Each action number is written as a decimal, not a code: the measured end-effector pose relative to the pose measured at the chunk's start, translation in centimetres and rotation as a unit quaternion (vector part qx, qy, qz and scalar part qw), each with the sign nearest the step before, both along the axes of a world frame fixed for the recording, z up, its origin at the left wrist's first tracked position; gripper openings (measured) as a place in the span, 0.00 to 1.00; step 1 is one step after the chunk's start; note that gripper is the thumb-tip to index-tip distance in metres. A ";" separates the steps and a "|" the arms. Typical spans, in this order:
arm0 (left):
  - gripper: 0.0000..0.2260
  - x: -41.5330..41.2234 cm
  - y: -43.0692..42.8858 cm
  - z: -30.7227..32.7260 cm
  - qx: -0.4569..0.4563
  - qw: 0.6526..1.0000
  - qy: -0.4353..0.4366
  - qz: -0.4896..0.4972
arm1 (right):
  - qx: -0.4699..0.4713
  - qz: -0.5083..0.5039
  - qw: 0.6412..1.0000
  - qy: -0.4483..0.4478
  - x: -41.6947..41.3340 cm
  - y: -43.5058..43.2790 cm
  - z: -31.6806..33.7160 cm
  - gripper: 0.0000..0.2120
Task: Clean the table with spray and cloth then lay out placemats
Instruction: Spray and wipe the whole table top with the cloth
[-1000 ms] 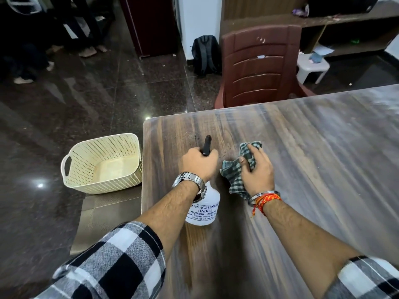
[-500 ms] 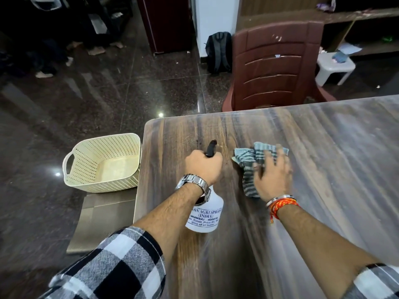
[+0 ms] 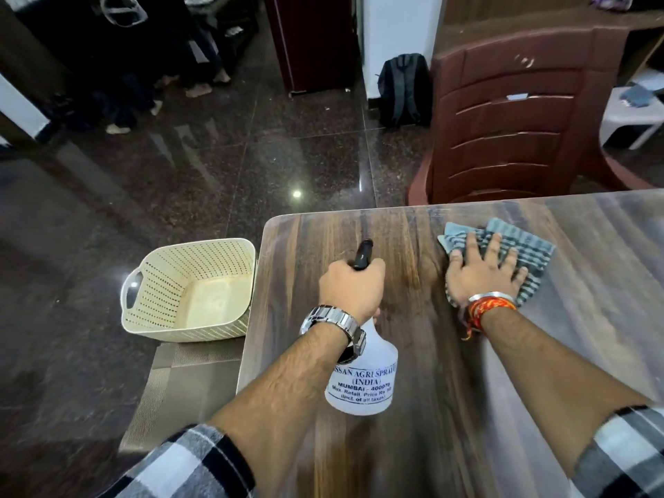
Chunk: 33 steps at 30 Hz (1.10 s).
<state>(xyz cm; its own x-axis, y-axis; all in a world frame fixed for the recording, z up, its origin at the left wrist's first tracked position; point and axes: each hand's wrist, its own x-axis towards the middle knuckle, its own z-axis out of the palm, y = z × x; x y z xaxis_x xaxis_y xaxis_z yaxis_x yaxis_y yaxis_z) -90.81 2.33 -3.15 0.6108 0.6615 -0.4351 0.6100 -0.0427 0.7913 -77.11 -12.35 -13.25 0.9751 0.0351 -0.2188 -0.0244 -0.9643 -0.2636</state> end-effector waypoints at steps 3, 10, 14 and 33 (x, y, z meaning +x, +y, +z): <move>0.13 0.1 2.3 -0.2 0.001 0.999 -0.011 0.043 | 0.001 0.034 0.999 -0.013 1.8 4.3 -0.2 0.26; 0.14 -2.9 8.4 -0.6 0.074 0.989 0.003 0.132 | 0.057 0.266 0.961 -0.042 -2.4 20.5 -0.5 0.27; 0.13 -4.4 10.3 0.0 0.086 0.984 0.015 0.156 | 0.069 0.382 0.922 -0.008 -5.8 26.0 -0.5 0.25; 0.17 -0.6 2.7 0.6 0.024 0.995 0.004 0.095 | -0.003 0.042 0.999 -0.033 12.0 -6.3 -1.1 0.25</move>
<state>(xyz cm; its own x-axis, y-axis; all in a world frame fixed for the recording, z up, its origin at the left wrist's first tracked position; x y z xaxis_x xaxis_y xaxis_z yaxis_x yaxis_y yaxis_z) -91.37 5.01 -2.59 0.4697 0.7841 -0.4057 0.6175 0.0366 0.7857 -65.14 -18.66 -14.36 0.9810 0.1161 -0.1556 0.0735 -0.9639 -0.2558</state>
